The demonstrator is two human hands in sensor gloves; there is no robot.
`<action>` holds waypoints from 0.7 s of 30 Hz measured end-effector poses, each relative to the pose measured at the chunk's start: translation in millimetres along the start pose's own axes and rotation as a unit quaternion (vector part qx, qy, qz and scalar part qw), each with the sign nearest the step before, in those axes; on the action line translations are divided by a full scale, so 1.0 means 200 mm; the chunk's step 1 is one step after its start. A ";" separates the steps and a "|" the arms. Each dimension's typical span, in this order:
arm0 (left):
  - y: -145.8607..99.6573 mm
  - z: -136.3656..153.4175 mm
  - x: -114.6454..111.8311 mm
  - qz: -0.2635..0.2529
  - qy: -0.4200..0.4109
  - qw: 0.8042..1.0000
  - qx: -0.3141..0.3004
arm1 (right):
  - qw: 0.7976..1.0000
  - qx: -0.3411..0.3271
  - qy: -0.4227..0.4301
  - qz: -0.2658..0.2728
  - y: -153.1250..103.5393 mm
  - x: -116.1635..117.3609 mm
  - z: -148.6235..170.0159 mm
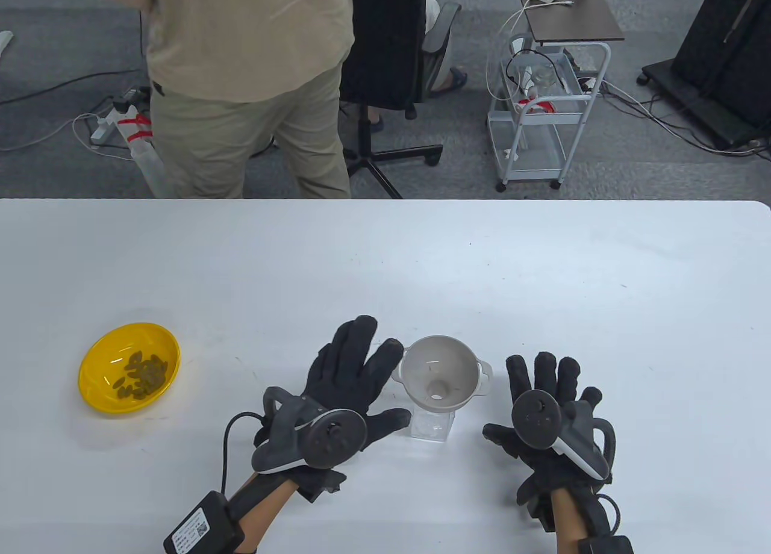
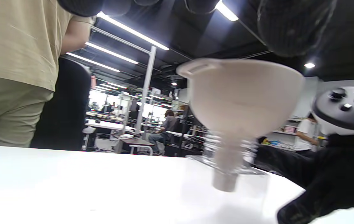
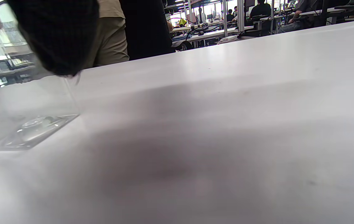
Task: Transfer raisins through funnel into coffee jar
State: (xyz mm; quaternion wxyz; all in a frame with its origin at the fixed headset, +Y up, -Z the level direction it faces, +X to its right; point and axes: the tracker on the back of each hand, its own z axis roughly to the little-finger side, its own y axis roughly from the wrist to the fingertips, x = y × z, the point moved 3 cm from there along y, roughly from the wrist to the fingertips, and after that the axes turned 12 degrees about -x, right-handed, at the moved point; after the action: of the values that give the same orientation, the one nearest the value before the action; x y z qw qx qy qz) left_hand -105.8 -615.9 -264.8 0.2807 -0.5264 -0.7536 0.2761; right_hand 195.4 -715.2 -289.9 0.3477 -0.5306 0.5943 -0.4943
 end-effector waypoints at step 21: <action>-0.87 1.21 -0.05 0.150 0.095 0.864 0.471 | 1.000 0.009 0.004 -0.007 0.00 0.00 0.02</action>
State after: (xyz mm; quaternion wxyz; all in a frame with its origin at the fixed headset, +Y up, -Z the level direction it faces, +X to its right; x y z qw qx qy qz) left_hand -386.8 -705.0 -308.6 0.5209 -0.4616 -0.4153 0.5857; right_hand 198.3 -715.8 -290.7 0.3464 -0.5298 0.5875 -0.5042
